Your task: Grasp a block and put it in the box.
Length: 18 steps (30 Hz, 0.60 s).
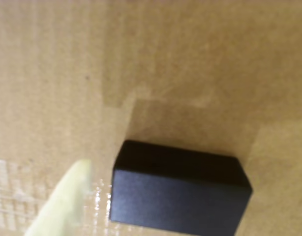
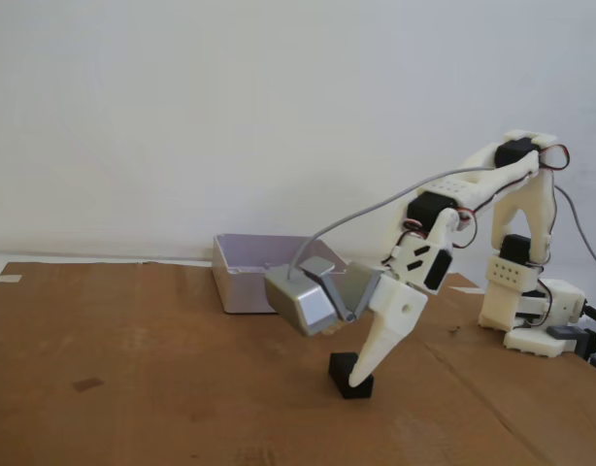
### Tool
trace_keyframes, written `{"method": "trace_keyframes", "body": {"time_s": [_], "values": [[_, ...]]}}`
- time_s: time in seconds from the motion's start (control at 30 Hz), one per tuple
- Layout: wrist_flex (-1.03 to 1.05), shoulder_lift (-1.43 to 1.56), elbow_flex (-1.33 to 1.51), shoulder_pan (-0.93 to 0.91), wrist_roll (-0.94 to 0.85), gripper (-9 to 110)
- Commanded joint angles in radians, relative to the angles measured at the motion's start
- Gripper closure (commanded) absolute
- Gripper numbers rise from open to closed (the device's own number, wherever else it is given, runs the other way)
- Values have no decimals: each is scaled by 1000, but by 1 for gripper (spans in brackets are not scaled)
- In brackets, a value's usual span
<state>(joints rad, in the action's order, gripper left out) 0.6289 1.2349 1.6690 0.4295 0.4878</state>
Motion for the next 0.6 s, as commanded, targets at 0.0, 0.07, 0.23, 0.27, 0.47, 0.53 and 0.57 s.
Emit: {"method": "trace_keyframes", "body": {"time_s": [0.0,0.07,0.23,0.27,0.47,0.53,0.57], "values": [[-31,40,-34,0,8,42],[-31,41,-25,2,8,42],[-29,41,-23,9,8,42],[-29,41,-21,11,8,42],[-15,51,8,12,8,42],[-15,51,9,12,8,42],[-15,51,9,12,8,42]]}}
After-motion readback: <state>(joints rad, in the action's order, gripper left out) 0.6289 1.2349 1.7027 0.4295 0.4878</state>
